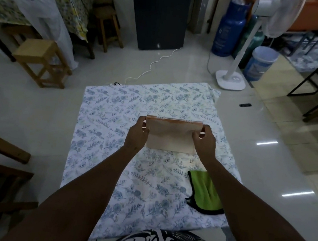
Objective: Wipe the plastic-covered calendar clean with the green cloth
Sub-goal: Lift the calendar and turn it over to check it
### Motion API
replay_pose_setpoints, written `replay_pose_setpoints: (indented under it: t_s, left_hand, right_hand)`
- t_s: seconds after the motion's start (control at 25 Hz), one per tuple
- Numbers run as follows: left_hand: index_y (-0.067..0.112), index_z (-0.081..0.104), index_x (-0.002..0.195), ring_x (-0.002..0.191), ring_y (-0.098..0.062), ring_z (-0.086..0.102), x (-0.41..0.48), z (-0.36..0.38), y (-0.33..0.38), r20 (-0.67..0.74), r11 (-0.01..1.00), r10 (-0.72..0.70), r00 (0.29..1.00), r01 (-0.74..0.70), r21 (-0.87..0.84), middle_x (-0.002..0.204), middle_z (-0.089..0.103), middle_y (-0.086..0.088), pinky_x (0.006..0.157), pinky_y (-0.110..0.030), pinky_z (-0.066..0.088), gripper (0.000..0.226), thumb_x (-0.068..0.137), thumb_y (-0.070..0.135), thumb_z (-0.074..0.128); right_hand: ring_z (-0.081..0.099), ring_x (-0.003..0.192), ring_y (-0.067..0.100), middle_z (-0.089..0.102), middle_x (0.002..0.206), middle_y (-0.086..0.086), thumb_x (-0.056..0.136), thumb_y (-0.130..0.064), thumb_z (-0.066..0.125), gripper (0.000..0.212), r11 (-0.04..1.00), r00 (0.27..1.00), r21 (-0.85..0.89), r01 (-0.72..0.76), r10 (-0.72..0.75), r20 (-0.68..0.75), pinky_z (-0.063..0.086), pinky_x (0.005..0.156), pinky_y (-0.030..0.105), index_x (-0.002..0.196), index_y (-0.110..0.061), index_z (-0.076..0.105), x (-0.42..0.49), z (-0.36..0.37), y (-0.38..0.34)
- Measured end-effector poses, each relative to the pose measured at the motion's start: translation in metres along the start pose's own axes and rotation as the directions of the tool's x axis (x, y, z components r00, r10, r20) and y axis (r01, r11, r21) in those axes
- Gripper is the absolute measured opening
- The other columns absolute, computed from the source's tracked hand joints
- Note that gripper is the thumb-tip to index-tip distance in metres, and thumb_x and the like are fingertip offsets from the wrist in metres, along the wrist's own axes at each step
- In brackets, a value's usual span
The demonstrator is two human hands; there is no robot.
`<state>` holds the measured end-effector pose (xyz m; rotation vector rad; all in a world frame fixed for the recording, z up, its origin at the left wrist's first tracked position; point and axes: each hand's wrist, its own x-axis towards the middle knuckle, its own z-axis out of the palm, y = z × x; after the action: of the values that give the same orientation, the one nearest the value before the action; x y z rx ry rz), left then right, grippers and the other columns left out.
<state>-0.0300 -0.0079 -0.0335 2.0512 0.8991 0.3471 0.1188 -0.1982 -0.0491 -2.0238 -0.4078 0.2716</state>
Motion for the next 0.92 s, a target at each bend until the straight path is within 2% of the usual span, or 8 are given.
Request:
replay_pose_setpoints:
  t_s: [0.08, 0.28, 0.4, 0.48, 0.6, 0.72, 0.92]
  left_hand:
    - [0.014, 0.042, 0.134, 0.105, -0.029, 0.066, 0.011, -0.005, 0.001, -0.005, 1.000, -0.008, 1.000, 0.008, 0.012, 0.122, 0.066, -0.014, 0.074, -0.029, 0.048, 0.040, 0.095, 0.007, 0.049]
    - [0.015, 0.041, 0.134, 0.104, -0.030, 0.065, 0.051, -0.043, -0.001, -0.087, 0.997, -0.057, 0.995, 0.061, 0.042, 0.122, 0.065, -0.016, 0.069, -0.029, 0.047, 0.041, 0.095, 0.006, 0.047]
    - [0.013, 0.041, 0.134, 0.101, -0.031, 0.065, 0.079, -0.075, -0.007, -0.146, 0.995, -0.069, 0.987, 0.079, 0.062, 0.120, 0.066, -0.017, 0.066, -0.030, 0.048, 0.041, 0.094, 0.005, 0.046]
    - [0.014, 0.043, 0.133, 0.100, -0.031, 0.066, 0.103, -0.101, -0.016, -0.189, 0.994, -0.068, 0.980, 0.084, 0.077, 0.117, 0.067, -0.016, 0.069, -0.030, 0.051, 0.043, 0.092, 0.003, 0.047]
    - [0.022, 0.044, 0.131, 0.093, -0.030, 0.068, 0.137, -0.139, -0.034, -0.230, 0.992, -0.099, 0.968, 0.113, 0.049, 0.106, 0.069, -0.012, 0.073, -0.038, 0.058, 0.050, 0.086, 0.001, 0.045]
    - [0.033, 0.046, 0.125, 0.092, -0.023, 0.067, 0.165, -0.172, -0.058, -0.294, 0.984, -0.123, 0.948, 0.155, 0.088, 0.105, 0.068, -0.004, 0.074, -0.029, 0.054, 0.043, 0.087, 0.011, 0.047]
    - [0.012, 0.043, 0.132, 0.106, -0.034, 0.062, 0.186, -0.200, -0.087, -0.286, 0.980, -0.146, 0.947, 0.177, 0.087, 0.121, 0.063, -0.019, 0.081, -0.031, 0.047, 0.047, 0.088, -0.003, 0.039]
  right_hand:
    - [0.065, 0.081, 0.019, 0.066, 0.096, 0.001, 0.087, -0.017, 0.059, 0.016, 0.998, 1.000, -0.056, 0.025, -0.025, 0.014, 0.053, 0.065, 0.035, 0.102, -0.015, 0.056, 0.013, 0.006, -0.007]
    - [0.066, 0.082, 0.021, 0.066, 0.099, 0.003, 0.087, -0.021, 0.060, 0.020, 0.980, 0.988, -0.142, 0.140, -0.130, 0.082, 0.056, 0.072, 0.039, 0.105, -0.014, 0.055, 0.061, 0.042, -0.043]
    - [0.066, 0.085, 0.022, 0.066, 0.103, 0.005, 0.087, -0.021, 0.059, 0.024, 0.971, 0.979, -0.161, 0.178, -0.158, 0.131, 0.053, 0.074, 0.035, 0.109, -0.012, 0.054, 0.087, 0.074, -0.075]
    - [0.067, 0.088, 0.024, 0.067, 0.105, 0.006, 0.087, -0.021, 0.058, 0.027, 0.969, 0.969, -0.147, 0.201, -0.174, 0.178, 0.052, 0.075, 0.035, 0.112, -0.012, 0.054, 0.104, 0.101, -0.097]
    - [0.067, 0.094, 0.025, 0.068, 0.111, 0.007, 0.087, -0.022, 0.057, 0.034, 0.970, 0.954, -0.123, 0.208, -0.174, 0.245, 0.052, 0.080, 0.036, 0.120, -0.012, 0.053, 0.127, 0.142, -0.129]
    - [0.066, 0.099, 0.028, 0.067, 0.115, 0.010, 0.087, -0.022, 0.055, 0.041, 0.968, 0.930, -0.122, 0.217, -0.167, 0.328, 0.053, 0.085, 0.040, 0.126, -0.012, 0.049, 0.147, 0.183, -0.154]
    - [0.063, 0.108, 0.030, 0.064, 0.121, 0.013, 0.089, -0.019, 0.054, 0.044, 0.962, 0.876, -0.144, 0.233, -0.144, 0.461, 0.049, 0.087, 0.038, 0.131, -0.008, 0.044, 0.164, 0.237, -0.169]
